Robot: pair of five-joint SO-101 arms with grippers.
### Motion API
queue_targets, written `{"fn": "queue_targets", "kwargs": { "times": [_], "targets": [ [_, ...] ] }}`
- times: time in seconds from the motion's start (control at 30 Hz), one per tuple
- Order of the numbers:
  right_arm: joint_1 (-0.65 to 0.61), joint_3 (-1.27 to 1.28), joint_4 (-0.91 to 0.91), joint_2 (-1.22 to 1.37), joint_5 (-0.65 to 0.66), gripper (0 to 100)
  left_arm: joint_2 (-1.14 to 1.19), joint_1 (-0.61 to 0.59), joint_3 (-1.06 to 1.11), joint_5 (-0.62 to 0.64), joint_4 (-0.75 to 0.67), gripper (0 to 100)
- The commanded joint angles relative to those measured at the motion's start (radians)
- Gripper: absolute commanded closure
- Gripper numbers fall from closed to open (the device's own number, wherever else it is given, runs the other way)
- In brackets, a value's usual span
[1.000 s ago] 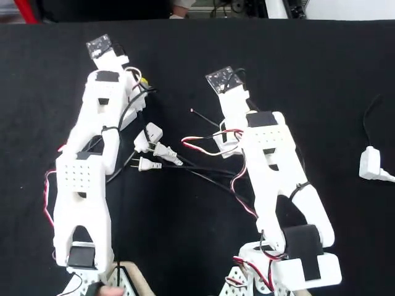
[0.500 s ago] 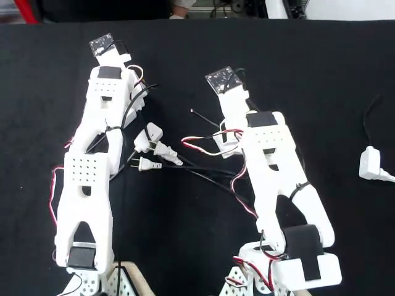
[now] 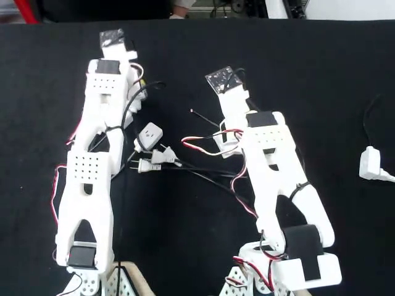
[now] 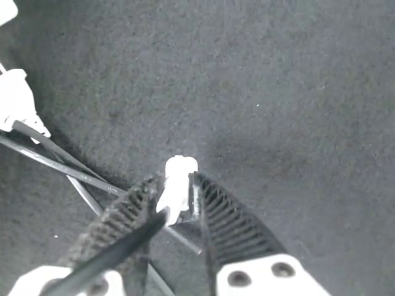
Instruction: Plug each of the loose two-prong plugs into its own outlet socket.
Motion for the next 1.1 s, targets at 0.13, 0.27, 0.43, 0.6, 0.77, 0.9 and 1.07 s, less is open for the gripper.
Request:
{"fn": "queue_targets", "kwargs": {
  "times": [0.13,0.27,0.43,0.6,0.77,0.9,1.07],
  "targets": [
    [0.012,-0.048,-0.015,-0.004,0.006,98.7,-0.176,0.025,-0.467,-0.284,0.304,97],
    [0.012,-0.048,-0.015,-0.004,0.006,98.7,-0.296,0.012,-0.369,-0.381,0.308,97],
    [0.014,-0.048,-0.017,-0.004,0.006,98.7,-0.529,0.008,-0.082,-0.396,0.310,97],
    [0.031,-0.048,-0.014,-0.004,0.005,98.7,-0.905,0.091,0.390,-0.463,0.308,97],
    [0.097,-0.073,-0.009,-0.007,0.003,98.7,-1.250,0.185,0.938,-0.568,0.282,97],
    [0.103,-0.085,0.015,-0.004,-0.002,98.7,-1.470,0.196,1.426,-0.658,0.115,97],
    [0.101,-0.084,0.015,-0.002,-0.003,98.7,-1.725,0.211,2.029,-0.783,-0.261,97]
  ]
}}
